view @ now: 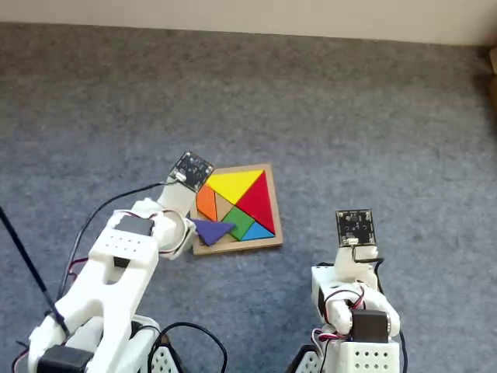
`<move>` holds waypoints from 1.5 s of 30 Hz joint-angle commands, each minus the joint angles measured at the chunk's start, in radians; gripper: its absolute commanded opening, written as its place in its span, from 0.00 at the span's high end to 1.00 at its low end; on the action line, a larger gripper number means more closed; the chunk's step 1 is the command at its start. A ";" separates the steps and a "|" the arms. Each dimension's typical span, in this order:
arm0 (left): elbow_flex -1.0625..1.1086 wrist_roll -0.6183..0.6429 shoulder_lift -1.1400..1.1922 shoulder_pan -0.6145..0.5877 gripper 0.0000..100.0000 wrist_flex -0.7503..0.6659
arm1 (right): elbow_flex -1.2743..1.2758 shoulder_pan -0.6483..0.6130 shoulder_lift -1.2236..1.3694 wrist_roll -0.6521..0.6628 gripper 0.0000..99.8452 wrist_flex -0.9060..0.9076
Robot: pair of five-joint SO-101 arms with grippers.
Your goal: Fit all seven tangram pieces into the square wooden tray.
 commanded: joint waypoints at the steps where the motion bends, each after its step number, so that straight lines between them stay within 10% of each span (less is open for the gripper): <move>1: -0.056 0.026 0.008 0.025 0.80 -0.043 | 0.150 0.008 -0.016 -0.002 0.99 0.005; 25: -0.050 0.052 -0.008 0.071 0.86 -0.115 | 0.150 0.008 -0.016 -0.002 0.99 0.005; 45: 0.340 0.048 -0.757 0.071 0.99 -0.114 | 0.150 0.008 -0.016 -0.005 0.99 0.005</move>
